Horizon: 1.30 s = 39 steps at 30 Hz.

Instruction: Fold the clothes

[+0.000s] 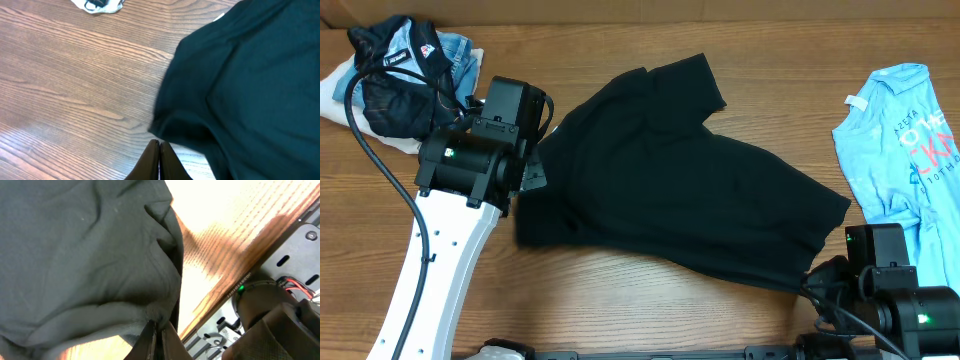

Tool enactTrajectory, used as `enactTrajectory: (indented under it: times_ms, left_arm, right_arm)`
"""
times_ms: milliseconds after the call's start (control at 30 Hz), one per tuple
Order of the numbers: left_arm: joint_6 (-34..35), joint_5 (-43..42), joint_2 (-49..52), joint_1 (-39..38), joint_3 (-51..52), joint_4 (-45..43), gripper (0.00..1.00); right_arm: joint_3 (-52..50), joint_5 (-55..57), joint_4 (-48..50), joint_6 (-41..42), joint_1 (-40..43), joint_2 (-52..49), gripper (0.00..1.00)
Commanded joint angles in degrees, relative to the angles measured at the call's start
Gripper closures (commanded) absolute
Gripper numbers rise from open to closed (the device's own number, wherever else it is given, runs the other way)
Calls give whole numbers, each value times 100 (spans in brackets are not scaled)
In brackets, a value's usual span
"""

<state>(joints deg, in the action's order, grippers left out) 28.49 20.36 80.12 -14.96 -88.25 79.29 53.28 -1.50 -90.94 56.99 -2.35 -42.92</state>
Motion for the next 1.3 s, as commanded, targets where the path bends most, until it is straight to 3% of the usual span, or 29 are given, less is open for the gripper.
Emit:
enactTrajectory:
  times_ms: [0,133,167,200,267,400,467,500,567,667,767,933,1033,1267]
  left_arm:
    - [-157,-7,15,33,-85,-4,81]
    - [-177,-17,15,33,-85,-127,80]
    - [-188,-61,24,33,-85,-219,81]
    - [-380,-280,55,33,-85,-522,81]
    - [-691,-584,140,33,-85,-857,79]
    - [-1161,-1095,570,33,-85,-1412,75]
    - [-1285,-1283,916,33,-85,-1633,71]
    - [-1344,-1368,1110,33,-85,-1735,71]
    - [-1379,-1495,1506,33,-85,-1974,74]
    - [-1550,-1709,2074,33,-85,-2356,88]
    - [-1681,-1829,2588,33,-85,-2719,95]
    - [-1827,-2020,3257,39,-85,-3056,96]
    - [-1825,-2041,3521,39,-85,-3161,96]
    - [-2081,-2356,4118,50,-85,-3521,96]
  right_arm:
    - [149,61,120,48,-20,37,96]
    - [149,59,299,22,-20,13,89]
    - [149,68,365,-4,-20,-7,82]
    - [149,140,485,-26,-20,-74,61]
    - [149,144,623,-114,-20,-173,49]
    - [149,144,935,-199,-20,-461,14]
    - [149,142,1169,-358,-20,-645,6]
    - [149,142,1285,-457,-20,-741,7]
    - [149,144,1528,-590,-20,-994,17]
    - [149,184,1867,-605,-20,-1414,41]
    - [149,188,2218,-605,-20,-1888,62]
    - [149,184,2900,-654,-20,-2820,87]
    - [149,181,3261,-839,-20,-3309,92]
    - [149,142,3897,-953,-20,-4308,92]
